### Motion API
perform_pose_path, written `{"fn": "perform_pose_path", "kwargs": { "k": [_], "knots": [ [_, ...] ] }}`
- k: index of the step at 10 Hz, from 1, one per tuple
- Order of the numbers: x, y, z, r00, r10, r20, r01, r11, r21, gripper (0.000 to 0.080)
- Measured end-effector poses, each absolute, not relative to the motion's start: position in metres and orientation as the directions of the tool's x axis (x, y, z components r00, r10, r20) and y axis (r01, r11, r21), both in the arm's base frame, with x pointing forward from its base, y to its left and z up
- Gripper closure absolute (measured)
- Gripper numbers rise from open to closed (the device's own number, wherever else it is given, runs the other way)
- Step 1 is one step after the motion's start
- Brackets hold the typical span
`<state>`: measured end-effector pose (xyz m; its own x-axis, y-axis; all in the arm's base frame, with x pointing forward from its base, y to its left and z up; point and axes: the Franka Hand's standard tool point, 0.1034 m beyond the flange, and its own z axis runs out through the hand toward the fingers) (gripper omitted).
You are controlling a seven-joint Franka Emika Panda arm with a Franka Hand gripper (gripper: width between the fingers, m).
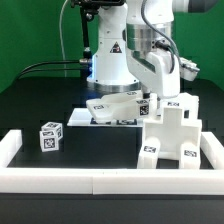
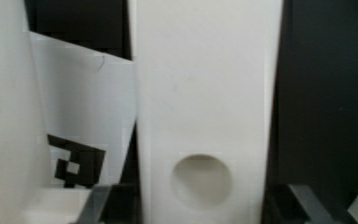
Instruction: Assemble chair
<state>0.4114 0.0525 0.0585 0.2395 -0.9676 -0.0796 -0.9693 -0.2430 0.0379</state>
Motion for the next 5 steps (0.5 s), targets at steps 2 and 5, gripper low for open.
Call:
{"fn": "perform_pose_path", "kwargs": {
  "k": [2,5],
  "knots": [
    [0.413,0.026,0.057,0.194,-0.978,-0.074,-0.980,-0.197,0.040,0.0514],
    [0.413,0.021,0.057,0.146,-0.986,-0.074,-0.989,-0.148,0.025,0.0514]
  ]
}}
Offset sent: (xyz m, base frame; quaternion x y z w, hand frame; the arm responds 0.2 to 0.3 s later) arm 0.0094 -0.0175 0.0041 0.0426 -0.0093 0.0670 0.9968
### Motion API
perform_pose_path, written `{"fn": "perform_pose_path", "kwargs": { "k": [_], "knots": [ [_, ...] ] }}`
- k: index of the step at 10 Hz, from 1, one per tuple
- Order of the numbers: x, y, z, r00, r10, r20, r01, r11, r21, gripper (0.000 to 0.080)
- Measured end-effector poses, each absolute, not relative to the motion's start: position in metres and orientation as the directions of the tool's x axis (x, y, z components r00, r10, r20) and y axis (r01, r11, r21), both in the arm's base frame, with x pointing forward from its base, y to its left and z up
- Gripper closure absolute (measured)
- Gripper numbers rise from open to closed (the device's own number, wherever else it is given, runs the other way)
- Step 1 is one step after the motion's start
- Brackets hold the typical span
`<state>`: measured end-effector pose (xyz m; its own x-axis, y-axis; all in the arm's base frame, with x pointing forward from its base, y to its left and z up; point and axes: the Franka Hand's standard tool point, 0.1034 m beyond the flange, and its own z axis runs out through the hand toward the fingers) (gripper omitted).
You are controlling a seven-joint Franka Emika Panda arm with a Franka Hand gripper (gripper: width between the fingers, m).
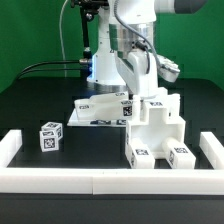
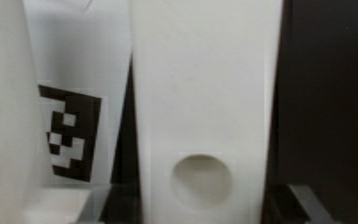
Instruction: Assemble chair
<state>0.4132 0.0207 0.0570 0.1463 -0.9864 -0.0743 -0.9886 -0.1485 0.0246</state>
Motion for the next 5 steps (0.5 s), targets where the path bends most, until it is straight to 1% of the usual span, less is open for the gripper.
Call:
{"fn": "perform_pose_path", "kwargs": {
  "k": [1,2,4,5],
  "knots": [
    [0.407,0.024,0.054,0.149,-0.986,-0.073,-0.988,-0.152,0.032,0.0514],
    [0.400,0.022,0.051,0.137,-0.988,-0.065,-0.990,-0.138,0.021,0.0514],
    [0.386,0.025,0.045,0.137,-0.989,-0.063,-0.989,-0.140,0.044,0.0514],
    [0.385,0.023,0.043,0.138,-0.989,-0.058,-0.989,-0.141,0.049,0.0514]
  ]
}}
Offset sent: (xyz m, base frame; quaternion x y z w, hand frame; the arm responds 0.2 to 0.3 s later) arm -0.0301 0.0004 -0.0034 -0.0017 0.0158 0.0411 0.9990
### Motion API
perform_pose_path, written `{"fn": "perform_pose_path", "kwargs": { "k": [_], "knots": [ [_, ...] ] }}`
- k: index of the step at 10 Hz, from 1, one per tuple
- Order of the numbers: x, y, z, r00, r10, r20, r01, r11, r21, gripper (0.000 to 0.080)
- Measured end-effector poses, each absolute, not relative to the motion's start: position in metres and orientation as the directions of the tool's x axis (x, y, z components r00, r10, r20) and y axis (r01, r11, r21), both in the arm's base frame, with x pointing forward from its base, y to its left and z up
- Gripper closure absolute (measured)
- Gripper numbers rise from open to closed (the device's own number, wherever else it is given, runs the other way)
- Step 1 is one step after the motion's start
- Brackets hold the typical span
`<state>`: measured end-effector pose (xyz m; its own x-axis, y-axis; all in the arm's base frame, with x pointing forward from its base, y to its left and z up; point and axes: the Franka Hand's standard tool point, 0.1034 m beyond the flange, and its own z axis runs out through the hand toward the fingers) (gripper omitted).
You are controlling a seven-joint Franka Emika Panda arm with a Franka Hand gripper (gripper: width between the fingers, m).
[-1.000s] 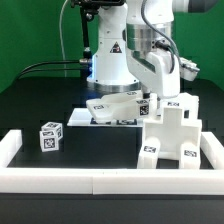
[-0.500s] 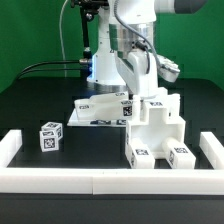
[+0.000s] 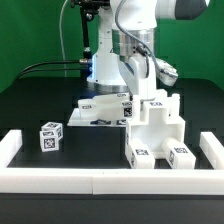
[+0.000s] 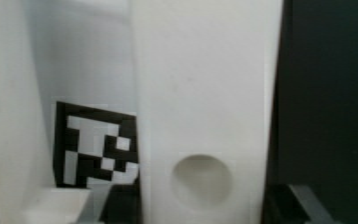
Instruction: Assemble chair
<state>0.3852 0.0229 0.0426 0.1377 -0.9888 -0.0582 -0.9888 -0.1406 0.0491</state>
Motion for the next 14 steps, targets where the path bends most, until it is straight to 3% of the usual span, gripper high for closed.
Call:
{"fn": "perform_pose_path", "kwargs": {
  "k": [4,5,7,9,14],
  "knots": [
    [0.387,0.022,0.041,0.145,-0.988,-0.054,-0.988,-0.147,0.049,0.0514],
    [0.390,0.018,0.041,0.068,-0.996,-0.049,-0.996,-0.070,0.047,0.0514],
    [0.389,0.030,0.034,-0.223,-0.975,-0.018,-0.974,0.223,0.045,0.0514],
    [0.391,0.055,0.025,-0.523,-0.852,0.022,-0.852,0.523,-0.018,0.0514],
    [0.380,0.061,0.017,-0.729,-0.684,0.019,-0.684,0.729,0.010,0.0514]
  ]
}}
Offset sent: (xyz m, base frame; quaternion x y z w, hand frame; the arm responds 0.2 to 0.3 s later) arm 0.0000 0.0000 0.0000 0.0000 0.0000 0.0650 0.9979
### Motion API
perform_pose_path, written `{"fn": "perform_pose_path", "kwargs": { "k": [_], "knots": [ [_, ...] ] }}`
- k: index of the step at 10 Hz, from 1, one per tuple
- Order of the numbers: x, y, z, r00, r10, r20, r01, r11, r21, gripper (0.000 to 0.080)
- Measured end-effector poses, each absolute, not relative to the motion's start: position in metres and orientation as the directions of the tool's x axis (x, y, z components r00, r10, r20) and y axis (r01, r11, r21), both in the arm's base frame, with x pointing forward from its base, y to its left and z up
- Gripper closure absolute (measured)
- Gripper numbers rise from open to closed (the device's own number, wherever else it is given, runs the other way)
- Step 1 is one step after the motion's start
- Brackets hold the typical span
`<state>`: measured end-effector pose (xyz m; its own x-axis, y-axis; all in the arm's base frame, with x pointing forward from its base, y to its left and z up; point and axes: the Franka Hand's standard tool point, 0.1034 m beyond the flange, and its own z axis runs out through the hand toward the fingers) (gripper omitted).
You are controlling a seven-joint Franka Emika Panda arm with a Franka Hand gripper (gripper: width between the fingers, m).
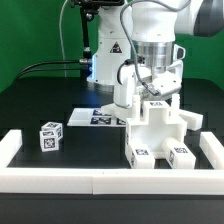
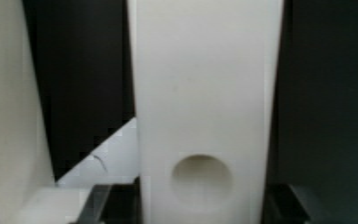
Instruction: Assemble chair
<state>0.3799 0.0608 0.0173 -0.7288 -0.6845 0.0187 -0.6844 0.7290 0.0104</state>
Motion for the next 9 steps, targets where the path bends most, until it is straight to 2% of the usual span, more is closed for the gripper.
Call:
{"fn": "perform_pose_path", "kwargs": {
  "k": [4,5,6,7,8,9],
  "knots": [
    [0.3796,0.0674,0.0149,-0.747,-0.665,0.018,-0.665,0.747,0.001,0.0514],
    [0.3796,0.0674,0.0149,-0.747,-0.665,0.018,-0.665,0.747,0.001,0.0415],
    [0.3796,0.0674,0.0149,-0.747,-0.665,0.018,-0.665,0.747,0.001,0.0415],
    [0.3796,0.0674,0.0149,-0.747,-0.665,0.018,-0.665,0.747,0.001,0.0270],
    [0.3796,0.0674,0.0149,-0.747,-0.665,0.018,-0.665,0.747,0.001,0.0188],
    [0.3796,0.0674,0.0149,-0.747,-0.665,0.018,-0.665,0.747,0.001,0.0188]
  ]
}}
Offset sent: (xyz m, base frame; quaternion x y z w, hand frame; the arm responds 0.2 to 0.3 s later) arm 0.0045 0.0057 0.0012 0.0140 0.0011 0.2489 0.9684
